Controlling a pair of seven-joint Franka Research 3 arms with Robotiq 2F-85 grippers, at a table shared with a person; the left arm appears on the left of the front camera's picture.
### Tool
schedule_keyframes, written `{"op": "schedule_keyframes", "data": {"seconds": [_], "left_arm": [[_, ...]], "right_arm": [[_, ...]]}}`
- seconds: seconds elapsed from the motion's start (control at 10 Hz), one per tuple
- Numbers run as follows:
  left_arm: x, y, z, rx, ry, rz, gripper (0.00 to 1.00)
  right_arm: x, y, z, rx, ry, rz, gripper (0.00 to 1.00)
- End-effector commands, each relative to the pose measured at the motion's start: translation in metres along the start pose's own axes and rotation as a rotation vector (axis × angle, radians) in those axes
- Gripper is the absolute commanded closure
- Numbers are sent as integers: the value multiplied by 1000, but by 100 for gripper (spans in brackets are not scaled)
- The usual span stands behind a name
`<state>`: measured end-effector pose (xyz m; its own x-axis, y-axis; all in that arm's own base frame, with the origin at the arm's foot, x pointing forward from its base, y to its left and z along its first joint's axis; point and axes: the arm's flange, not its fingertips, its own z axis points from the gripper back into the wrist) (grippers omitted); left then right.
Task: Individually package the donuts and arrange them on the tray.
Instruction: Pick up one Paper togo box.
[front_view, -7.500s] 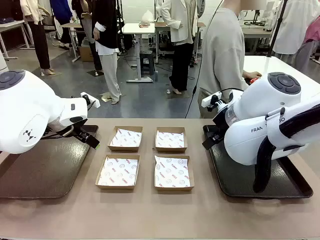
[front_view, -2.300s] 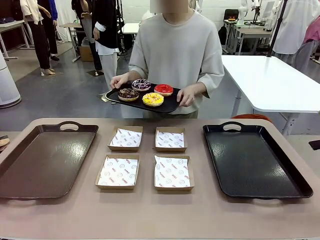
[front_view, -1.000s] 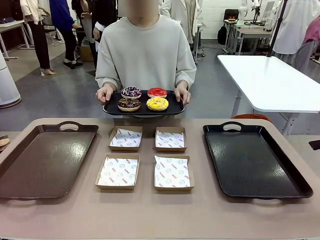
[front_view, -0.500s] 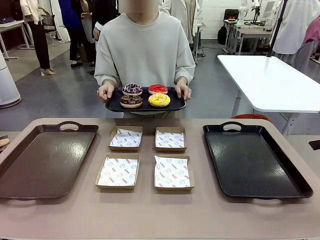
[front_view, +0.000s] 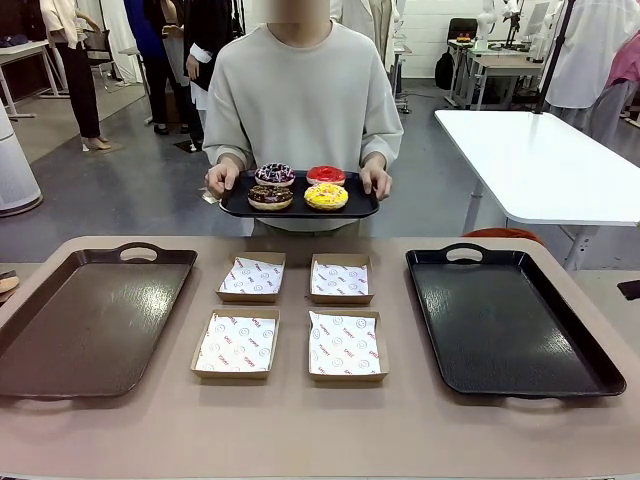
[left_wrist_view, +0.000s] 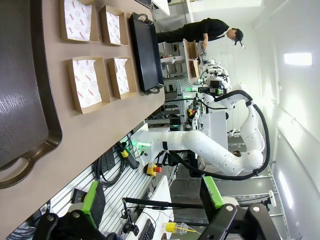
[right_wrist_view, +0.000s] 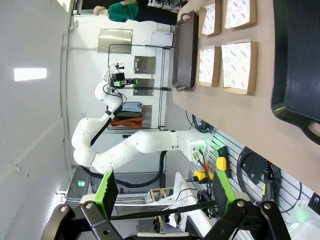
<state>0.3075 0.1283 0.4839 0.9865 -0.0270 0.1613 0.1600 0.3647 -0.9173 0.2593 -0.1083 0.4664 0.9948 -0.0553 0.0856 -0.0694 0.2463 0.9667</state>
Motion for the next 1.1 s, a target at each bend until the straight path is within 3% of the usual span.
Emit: {"op": "schedule_keyframes", "data": {"seconds": [0.0, 0.5, 1.0], "left_arm": [[0, -2, 1, -9, -6, -9, 0], [0, 0, 0, 0, 0, 0, 0], [70, -32, -24, 237, 68, 86, 0]], "right_arm": [[-1, 0, 0, 17, 4, 4, 0], [-1, 0, 0, 17, 4, 4, 0], [-1, 0, 0, 17, 4, 4, 0]]}}
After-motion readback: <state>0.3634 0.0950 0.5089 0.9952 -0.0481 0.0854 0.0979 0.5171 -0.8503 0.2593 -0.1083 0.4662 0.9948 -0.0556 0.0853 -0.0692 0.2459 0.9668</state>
